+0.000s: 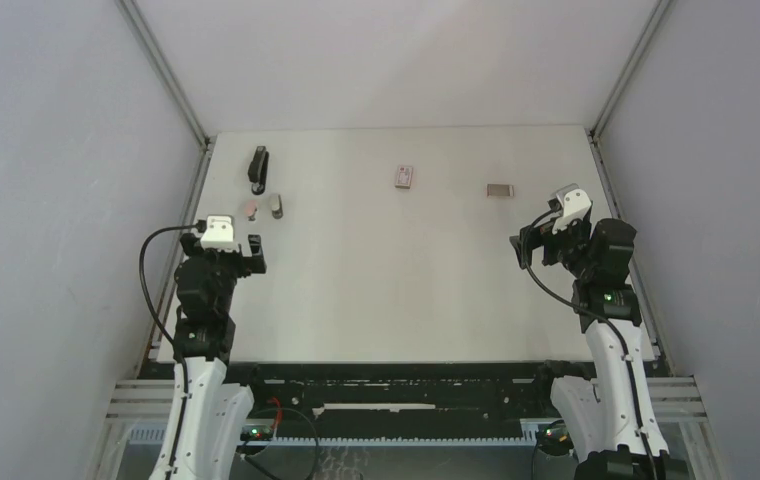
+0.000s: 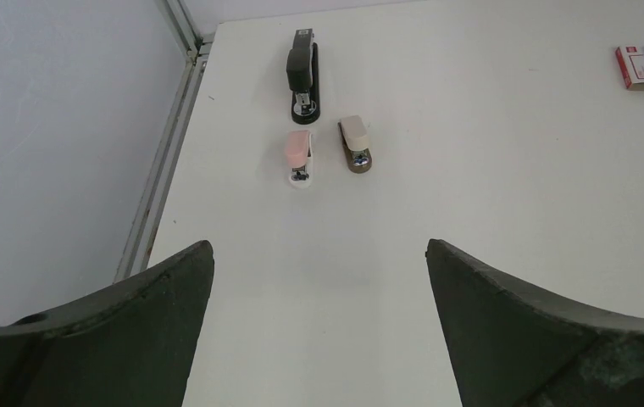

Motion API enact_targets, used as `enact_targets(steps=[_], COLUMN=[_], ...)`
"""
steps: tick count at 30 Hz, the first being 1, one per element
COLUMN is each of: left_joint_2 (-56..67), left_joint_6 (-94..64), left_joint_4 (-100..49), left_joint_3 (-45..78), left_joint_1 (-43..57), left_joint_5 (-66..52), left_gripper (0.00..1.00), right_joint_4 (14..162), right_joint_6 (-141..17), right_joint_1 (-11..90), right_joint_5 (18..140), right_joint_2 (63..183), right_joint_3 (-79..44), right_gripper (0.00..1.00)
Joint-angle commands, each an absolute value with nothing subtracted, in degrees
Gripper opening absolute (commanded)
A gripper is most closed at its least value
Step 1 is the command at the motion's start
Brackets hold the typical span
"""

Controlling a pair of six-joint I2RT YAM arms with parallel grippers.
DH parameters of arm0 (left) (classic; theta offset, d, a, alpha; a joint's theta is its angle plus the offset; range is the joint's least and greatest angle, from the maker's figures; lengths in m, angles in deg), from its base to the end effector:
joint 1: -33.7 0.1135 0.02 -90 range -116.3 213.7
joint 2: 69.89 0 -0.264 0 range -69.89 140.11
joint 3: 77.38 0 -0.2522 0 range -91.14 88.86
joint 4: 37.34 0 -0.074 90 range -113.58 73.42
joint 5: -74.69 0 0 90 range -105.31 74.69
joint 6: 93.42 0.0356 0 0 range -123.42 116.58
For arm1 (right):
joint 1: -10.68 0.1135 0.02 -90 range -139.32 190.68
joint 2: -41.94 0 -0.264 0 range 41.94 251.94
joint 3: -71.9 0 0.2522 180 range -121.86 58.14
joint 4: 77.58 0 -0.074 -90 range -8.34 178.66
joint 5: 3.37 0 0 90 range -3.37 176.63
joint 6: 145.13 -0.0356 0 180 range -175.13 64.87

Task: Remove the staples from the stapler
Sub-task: Pick up the stapler from the center of the board.

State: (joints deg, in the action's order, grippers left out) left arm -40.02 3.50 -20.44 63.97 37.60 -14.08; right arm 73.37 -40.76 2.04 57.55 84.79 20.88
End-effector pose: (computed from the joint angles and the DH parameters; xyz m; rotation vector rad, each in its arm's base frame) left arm 0.1485 0.0094 0.2680 0.0611 1.7129 0.1219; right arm 0.1749 -0.0091 0.2914 -0.4257 1.8449 0.2176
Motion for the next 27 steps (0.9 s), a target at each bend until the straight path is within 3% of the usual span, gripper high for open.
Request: enact_targets(steps=[1,10,18,27], left_joint_2=[-40.10,-39.24,-36.60,-21.19], left_joint_6=[2.73,4.70,7.09,7.21], left_joint_4=[-22.85,-22.96,-22.44,-18.66], left_joint_3=[61.21,61.94,61.05,54.02], left_joint_1=[37.79,37.79,37.80,37.80], left_joint_5=[-14.20,-11.19,-16.60,-21.10], left_gripper=[1.00,1.00,1.00,1.00], right_joint_4=[73.77,73.64,71.57,69.70], right_joint_6=[-40.85,-40.62,-38.00,-37.43], right_joint_1=[1.72,1.53,1.45,1.54], right_joint_5=[56.28,55.66,52.97,50.35], right_joint_2=[84.02,84.38,84.78,86.25], right_joint_3=[18.58,18.59,18.56,17.86], right_gripper=[1.00,1.00,1.00,1.00])
